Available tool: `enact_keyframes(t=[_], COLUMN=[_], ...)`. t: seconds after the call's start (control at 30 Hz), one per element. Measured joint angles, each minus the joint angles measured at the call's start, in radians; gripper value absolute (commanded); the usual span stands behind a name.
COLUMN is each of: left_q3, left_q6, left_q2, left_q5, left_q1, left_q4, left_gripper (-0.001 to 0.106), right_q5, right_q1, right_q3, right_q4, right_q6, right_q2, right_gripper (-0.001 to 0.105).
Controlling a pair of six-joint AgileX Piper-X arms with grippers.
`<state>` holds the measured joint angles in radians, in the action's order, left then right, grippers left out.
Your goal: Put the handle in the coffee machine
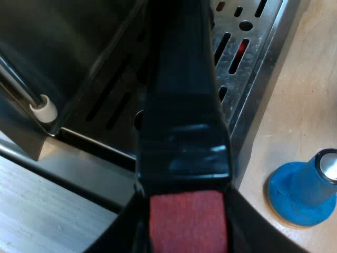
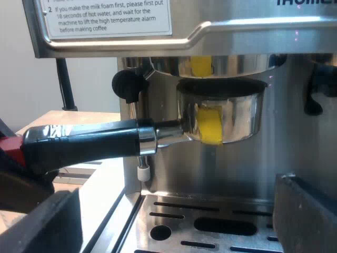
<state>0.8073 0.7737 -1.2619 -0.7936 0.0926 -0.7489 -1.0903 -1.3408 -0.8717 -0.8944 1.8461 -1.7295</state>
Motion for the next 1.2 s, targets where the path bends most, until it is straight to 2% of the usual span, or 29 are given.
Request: enact_keyframes(t=[0.57, 0.83, 1.2], left_q3=[0.0, 0.053, 0.054], left_q6=[0.058, 0.058, 0.059], left_q2=[0.0, 0.0, 0.0], left_q5=[0.0, 0.011, 0.004], left_q1=[0.0, 0.0, 0.0], left_q4=[0.002, -0.014, -0.045], left_gripper=[0.0, 0.0, 0.0], right_q5=[0.0, 0.0, 0.0], right_q1=[0.0, 0.0, 0.0], right_q3=[0.0, 0.0, 0.0], right_q4=[0.0, 0.0, 0.0], right_q6=[0.0, 0.0, -0.003], right_q2=[0.0, 0.0, 0.0], right_gripper=[0.074, 0.074, 0.074])
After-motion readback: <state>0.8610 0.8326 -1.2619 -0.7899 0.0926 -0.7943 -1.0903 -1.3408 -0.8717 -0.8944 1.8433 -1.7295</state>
